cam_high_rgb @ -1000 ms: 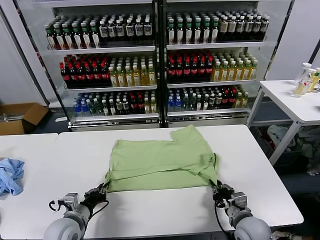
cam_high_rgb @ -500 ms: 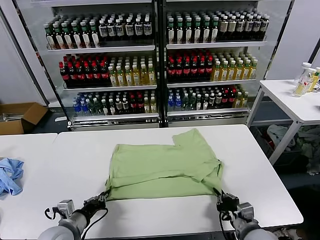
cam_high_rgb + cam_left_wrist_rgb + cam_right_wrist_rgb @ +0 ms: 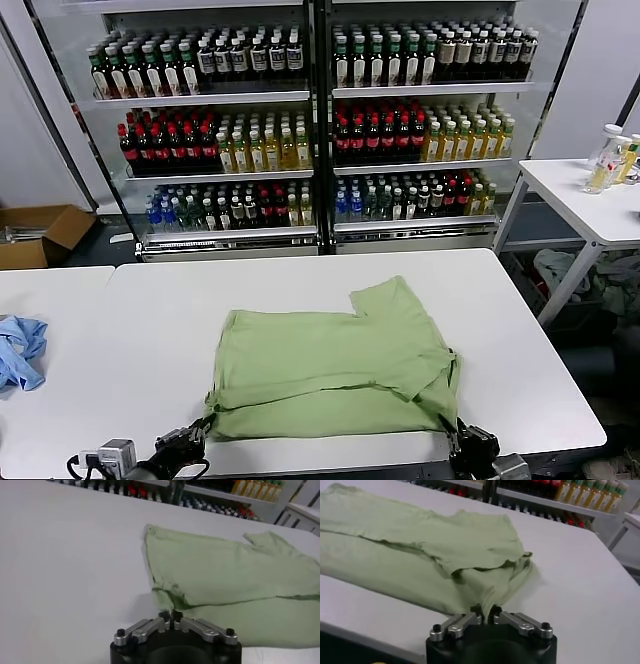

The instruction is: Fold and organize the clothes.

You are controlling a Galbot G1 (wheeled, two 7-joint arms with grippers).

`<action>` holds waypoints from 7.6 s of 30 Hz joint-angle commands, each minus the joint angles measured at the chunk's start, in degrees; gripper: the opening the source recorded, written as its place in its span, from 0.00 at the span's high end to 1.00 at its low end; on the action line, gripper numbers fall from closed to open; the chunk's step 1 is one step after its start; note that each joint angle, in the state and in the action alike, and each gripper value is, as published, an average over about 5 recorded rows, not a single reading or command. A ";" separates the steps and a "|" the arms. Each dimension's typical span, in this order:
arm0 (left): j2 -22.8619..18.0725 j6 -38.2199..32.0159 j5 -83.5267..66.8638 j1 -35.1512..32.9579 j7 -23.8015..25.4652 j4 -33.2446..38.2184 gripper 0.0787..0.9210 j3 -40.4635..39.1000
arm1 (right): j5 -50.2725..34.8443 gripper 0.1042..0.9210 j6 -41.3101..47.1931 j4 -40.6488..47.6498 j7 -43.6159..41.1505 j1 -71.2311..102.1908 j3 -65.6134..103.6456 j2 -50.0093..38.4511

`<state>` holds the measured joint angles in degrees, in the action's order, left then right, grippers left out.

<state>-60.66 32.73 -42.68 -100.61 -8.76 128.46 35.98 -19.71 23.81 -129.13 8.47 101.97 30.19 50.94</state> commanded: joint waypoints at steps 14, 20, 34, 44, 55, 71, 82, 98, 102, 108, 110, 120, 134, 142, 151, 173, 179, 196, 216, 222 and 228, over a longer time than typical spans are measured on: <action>6.39 -5.93 -1.86 27.30 -6.64 -15.20 0.39 -7.63 | -13.21 0.17 0.15 21.49 2.19 -38.73 -11.21 0.83; 4.56 -5.80 -1.01 37.36 -6.96 -24.62 0.19 -16.21 | -13.75 0.12 3.33 31.45 2.91 -52.44 -18.44 4.57; 1.43 -4.65 1.10 49.61 -6.24 -37.53 0.12 -25.71 | -13.76 0.12 8.82 50.01 3.41 -67.12 -28.90 13.64; -0.70 -3.01 0.82 53.65 -6.91 -42.07 0.12 -27.78 | -13.54 0.12 8.19 56.94 3.58 -71.41 -31.59 16.58; -0.16 -0.21 -3.14 51.20 -6.78 -39.94 0.13 -27.50 | -15.42 0.23 9.27 58.76 3.69 -69.72 -31.48 17.03; 0.85 -2.32 -11.46 46.68 -2.10 -35.93 0.65 -24.39 | -17.01 0.79 7.94 54.22 2.60 -66.22 -30.34 16.21; 2.50 -7.61 -18.41 40.23 0.53 -25.93 0.97 -17.99 | -17.11 1.00 3.80 44.03 1.57 -61.68 -25.97 13.51; 3.63 -7.57 -25.27 27.11 -0.68 -12.56 0.99 -7.05 | -18.69 1.00 3.89 21.52 2.27 -44.45 -14.37 5.76; 3.82 -6.82 -27.22 24.90 -1.46 -10.29 0.99 -5.70 | -19.16 1.00 4.25 14.93 3.24 -37.88 -11.44 4.26; 4.44 -5.06 -26.69 19.66 -2.01 -7.09 0.99 -4.56 | -19.47 1.00 4.77 8.00 3.94 -28.92 -6.01 3.80; 4.57 -4.33 -25.49 17.86 -2.24 -6.37 0.99 -4.50 | -19.30 1.00 4.94 6.50 4.06 -25.91 -4.63 3.89; 5.16 -0.07 -20.88 13.11 -3.41 -5.03 0.99 -4.13 | -17.21 1.00 5.82 0.72 4.83 -12.88 0.29 5.93; 2.64 -2.33 -1.95 12.32 -3.53 -5.44 0.93 -7.34 | -10.47 0.93 6.84 2.69 5.11 -13.25 -3.20 9.87; -3.87 -7.16 11.79 7.39 -8.84 -0.87 0.66 -8.28 | -9.05 0.65 5.15 1.12 4.73 -12.52 -2.92 9.77; -10.65 -8.62 20.53 8.83 -11.06 -7.26 0.35 -10.79 | -8.56 0.32 4.29 1.04 4.54 -12.78 -3.86 8.98; -14.12 -8.87 8.90 10.54 -5.98 -12.22 0.63 -11.07 | -10.31 0.12 2.79 1.43 4.53 -14.47 -3.67 6.15; -13.27 -8.77 -1.28 10.48 -2.85 -10.85 0.83 -6.32 | -10.91 0.12 2.52 1.71 4.60 -15.79 -4.12 5.93; 2.15 -6.53 -26.03 12.40 -0.35 -14.02 0.94 29.45 | -13.38 0.12 2.09 3.31 4.50 -19.97 -4.64 5.00; -12.26 -3.32 -29.40 11.71 4.19 5.09 0.94 -3.21 | -13.90 0.12 1.63 4.53 4.21 -20.93 -5.05 4.67; -12.55 -4.02 -23.77 13.34 4.14 0.93 0.94 -12.06 | -14.07 0.12 1.59 4.77 4.11 -21.19 -5.01 4.54; -12.21 -5.05 -14.70 17.87 5.03 -6.04 0.94 -16.56 | -14.28 0.12 1.56 4.99 4.02 -21.42 -4.94 4.14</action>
<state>-71.13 28.32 -68.49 -86.95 -5.20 128.01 33.51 -33.96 25.42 -124.24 12.52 80.65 25.19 55.16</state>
